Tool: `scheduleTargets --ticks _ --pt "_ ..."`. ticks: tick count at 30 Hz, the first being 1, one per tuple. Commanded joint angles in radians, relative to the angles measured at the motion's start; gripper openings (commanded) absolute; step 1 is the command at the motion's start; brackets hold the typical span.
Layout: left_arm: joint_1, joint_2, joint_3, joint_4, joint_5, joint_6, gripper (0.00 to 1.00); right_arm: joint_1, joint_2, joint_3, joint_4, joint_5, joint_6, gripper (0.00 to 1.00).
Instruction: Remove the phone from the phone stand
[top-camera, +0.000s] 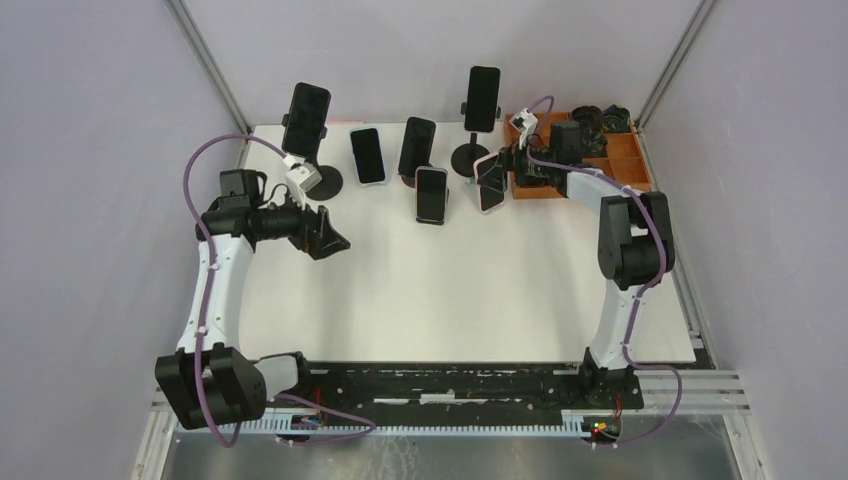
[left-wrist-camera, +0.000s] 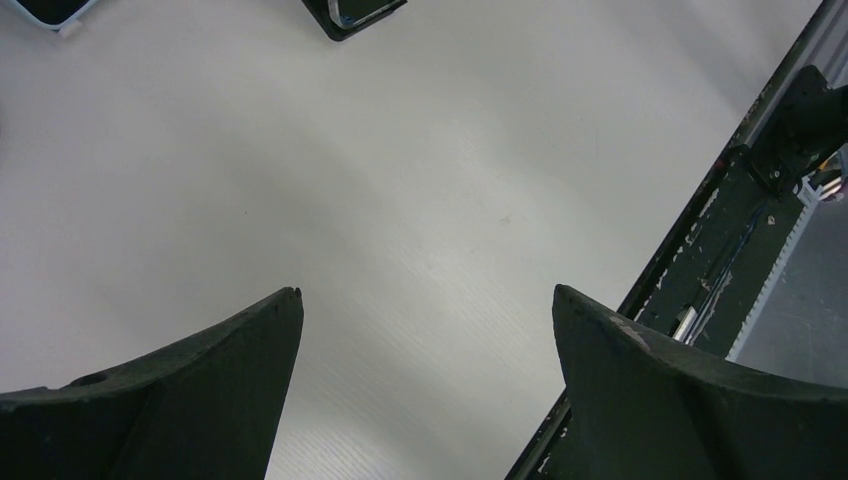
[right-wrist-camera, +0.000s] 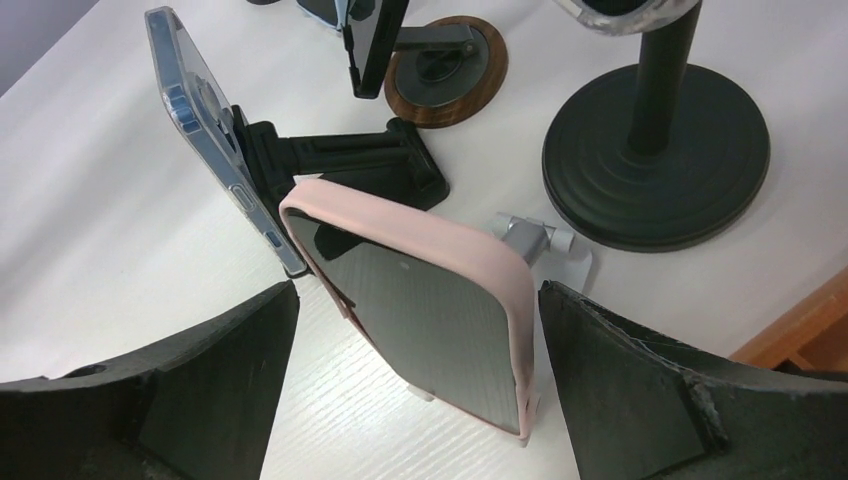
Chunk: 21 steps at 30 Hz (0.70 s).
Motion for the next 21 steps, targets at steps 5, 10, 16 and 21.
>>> scheduleTargets --ticks 5,10,16,21 --pt "-0.024 0.012 0.044 -0.031 0.029 0.046 1.00 -0.003 0.009 -0.034 0.154 -0.102 0.075 0.80" --pt "-0.028 -0.001 0.025 -0.031 0.027 0.049 1.00 -0.001 -0.048 -0.085 0.181 -0.052 0.105 0.52" --pt "-0.035 -0.007 0.018 -0.032 0.013 0.045 1.00 0.016 -0.125 -0.181 0.229 0.091 0.139 0.37" --pt "-0.038 -0.036 -0.006 -0.031 0.000 0.056 1.00 0.021 -0.179 -0.260 0.315 0.165 0.184 0.62"
